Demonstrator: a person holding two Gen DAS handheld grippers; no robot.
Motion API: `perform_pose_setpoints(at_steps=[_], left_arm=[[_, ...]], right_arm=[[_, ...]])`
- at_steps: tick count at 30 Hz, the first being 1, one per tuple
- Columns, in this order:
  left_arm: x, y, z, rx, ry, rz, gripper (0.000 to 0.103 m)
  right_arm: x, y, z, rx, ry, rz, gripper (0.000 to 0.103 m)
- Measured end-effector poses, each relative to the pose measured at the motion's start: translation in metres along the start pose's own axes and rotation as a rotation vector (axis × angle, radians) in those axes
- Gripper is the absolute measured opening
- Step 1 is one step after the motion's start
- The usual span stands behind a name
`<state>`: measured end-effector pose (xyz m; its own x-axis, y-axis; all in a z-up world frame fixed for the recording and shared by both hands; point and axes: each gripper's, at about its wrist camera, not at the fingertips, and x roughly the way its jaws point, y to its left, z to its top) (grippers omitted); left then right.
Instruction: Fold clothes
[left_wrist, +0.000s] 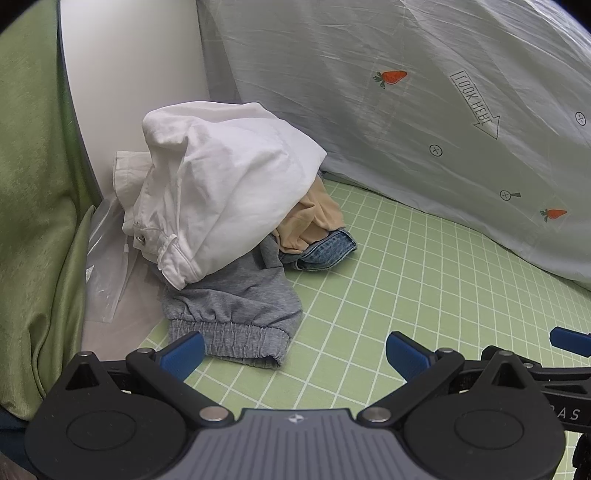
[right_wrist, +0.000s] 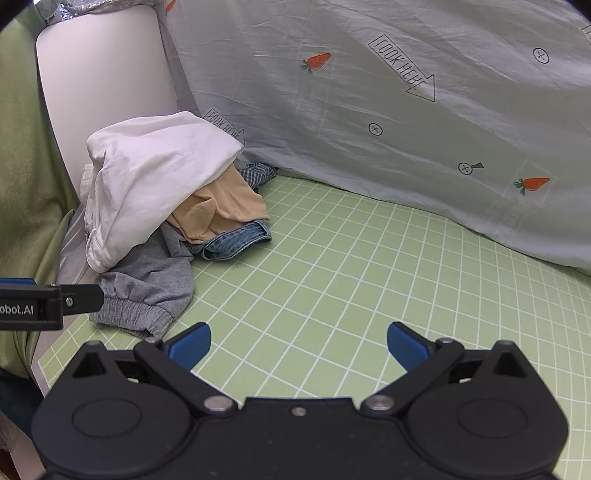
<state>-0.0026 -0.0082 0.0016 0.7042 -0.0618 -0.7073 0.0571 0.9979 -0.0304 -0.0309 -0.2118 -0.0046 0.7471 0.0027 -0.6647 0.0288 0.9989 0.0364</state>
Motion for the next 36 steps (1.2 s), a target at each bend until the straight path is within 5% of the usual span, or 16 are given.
perform_pose_setpoints(at_steps=[36], left_arm=[[0.019, 0.003, 0.007, -0.003, 0.052, 0.021, 0.103]], right_arm=[[0.023, 0.009, 0.009, -0.041, 0.045, 0.028, 0.102]])
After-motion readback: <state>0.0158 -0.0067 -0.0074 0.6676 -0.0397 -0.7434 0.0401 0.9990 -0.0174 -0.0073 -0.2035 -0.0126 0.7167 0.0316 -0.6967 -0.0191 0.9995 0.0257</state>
